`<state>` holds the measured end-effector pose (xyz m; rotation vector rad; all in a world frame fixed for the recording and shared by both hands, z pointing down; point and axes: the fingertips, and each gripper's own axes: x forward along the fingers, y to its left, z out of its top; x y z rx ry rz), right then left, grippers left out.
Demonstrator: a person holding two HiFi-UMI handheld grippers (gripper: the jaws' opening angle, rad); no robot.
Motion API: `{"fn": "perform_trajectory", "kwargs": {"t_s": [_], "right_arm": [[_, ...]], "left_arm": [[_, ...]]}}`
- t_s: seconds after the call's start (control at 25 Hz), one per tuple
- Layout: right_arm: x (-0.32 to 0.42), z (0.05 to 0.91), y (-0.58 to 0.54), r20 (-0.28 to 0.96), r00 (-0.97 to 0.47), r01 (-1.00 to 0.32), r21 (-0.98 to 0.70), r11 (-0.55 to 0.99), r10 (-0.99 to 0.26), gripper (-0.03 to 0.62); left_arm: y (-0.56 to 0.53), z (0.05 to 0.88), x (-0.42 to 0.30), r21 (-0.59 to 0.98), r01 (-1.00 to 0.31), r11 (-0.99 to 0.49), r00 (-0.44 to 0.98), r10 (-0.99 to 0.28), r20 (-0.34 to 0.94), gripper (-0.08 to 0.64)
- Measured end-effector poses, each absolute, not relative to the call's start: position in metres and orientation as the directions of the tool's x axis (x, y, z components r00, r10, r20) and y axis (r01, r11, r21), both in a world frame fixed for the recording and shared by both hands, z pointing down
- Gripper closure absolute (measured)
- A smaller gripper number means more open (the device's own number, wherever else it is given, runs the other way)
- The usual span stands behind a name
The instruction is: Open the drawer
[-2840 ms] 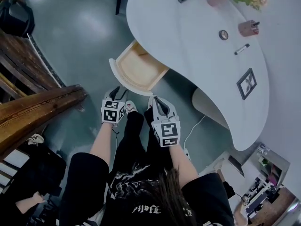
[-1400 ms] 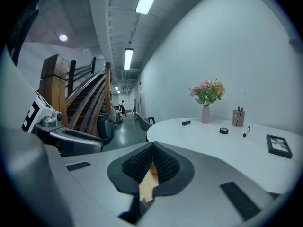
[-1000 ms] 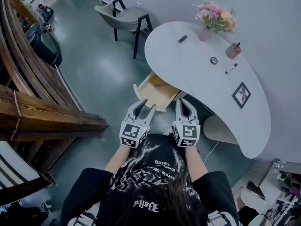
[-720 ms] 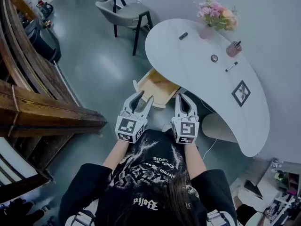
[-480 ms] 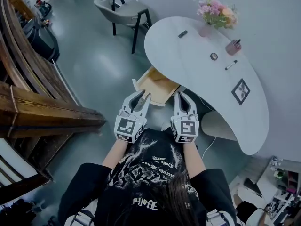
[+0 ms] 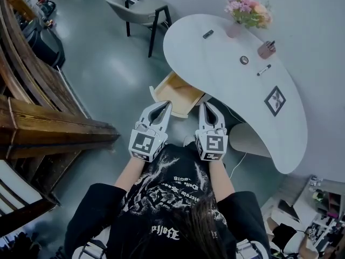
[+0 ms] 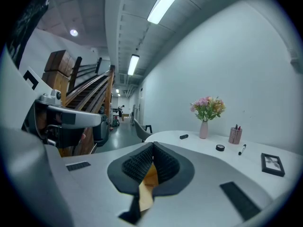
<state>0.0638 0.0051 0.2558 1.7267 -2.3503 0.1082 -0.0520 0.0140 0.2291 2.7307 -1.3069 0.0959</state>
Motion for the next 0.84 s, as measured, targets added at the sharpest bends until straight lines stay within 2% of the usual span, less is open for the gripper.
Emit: {"fn": "perform_trajectory", "kwargs": {"t_s": [0.28, 0.84], "right_arm": [[0.058, 0.256, 0.004, 0.237, -0.306, -0.940, 0.076, 0.332, -0.922, 0.568], [0.053, 0.259, 0.001, 0.267, -0.332, -0.919, 0.124, 0.374, -0.905, 0.568]], "left_arm": [[0.012, 0.226, -0.053, 0.065, -0.790, -0.609, 0.612, -0.779, 0.136, 0.537], [0.010, 0.234, -0.043, 0.056, -0.791, -0.610, 0.612, -0.786, 0.089, 0.537]]}}
